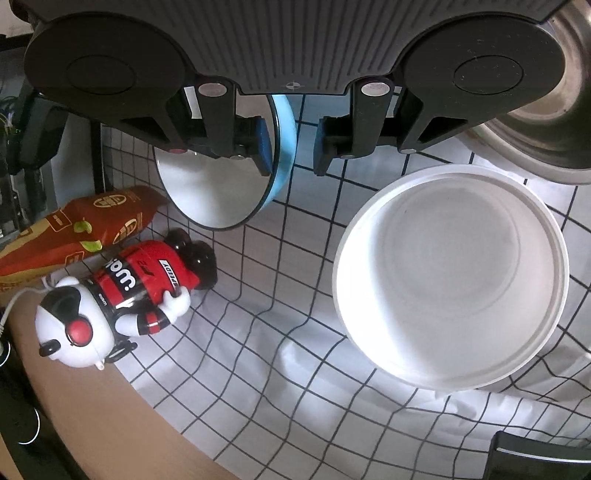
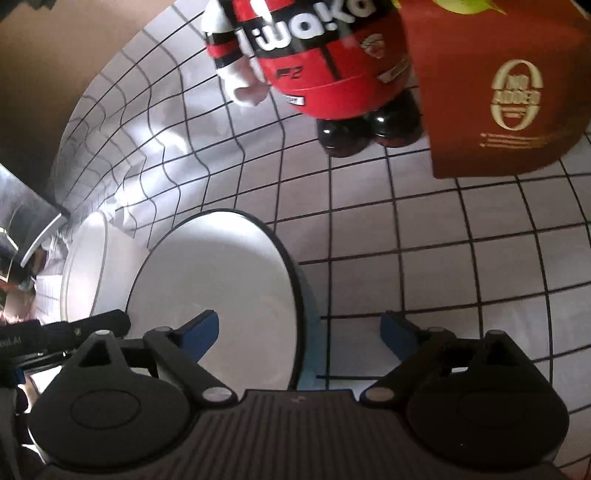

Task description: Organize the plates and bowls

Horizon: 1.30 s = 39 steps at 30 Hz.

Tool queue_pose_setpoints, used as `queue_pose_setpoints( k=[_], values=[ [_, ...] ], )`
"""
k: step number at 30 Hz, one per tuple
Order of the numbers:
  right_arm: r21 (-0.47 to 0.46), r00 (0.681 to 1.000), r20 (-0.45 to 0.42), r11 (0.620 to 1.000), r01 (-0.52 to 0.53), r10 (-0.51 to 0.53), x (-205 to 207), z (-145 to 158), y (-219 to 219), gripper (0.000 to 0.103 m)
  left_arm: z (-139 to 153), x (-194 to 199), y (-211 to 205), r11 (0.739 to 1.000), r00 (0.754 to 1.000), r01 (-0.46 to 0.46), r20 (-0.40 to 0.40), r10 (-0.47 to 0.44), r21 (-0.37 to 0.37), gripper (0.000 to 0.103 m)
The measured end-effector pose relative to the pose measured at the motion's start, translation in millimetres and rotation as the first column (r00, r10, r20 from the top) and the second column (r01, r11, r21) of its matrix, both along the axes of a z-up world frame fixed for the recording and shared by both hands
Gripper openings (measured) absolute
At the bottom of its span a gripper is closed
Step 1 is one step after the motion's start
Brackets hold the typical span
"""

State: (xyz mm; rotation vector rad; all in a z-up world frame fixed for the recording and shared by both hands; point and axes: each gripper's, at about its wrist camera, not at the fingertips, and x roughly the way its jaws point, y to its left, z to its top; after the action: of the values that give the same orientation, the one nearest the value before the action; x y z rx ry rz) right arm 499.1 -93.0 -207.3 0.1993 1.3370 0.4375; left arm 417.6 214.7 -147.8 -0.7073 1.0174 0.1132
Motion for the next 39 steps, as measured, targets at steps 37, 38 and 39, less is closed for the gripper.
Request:
queue_pose_setpoints(
  k=[37, 38, 39],
  values=[
    [-0.019, 1.000, -0.005, 0.999, -0.029, 0.029, -13, 21, -17, 0.037, -28, 19, -40, 0.977, 0.969, 0.203, -0.133, -0.210, -0.070, 0.028],
    [-0.014, 0.999, -0.003, 0.999, -0.034, 0.034, -14, 22, -18, 0.037, -29, 19, -38, 0.978, 0.971, 0.194, -0.130, -0.202, -0.074, 0.025],
    [-0.008, 0.999, 0.001, 0.999, -0.039, 0.039, -15, 23, -18, 0.037, -31, 19, -35, 0.980, 0.973, 0.181, -0.131, -0.191, -0.084, 0.023]
  ],
)
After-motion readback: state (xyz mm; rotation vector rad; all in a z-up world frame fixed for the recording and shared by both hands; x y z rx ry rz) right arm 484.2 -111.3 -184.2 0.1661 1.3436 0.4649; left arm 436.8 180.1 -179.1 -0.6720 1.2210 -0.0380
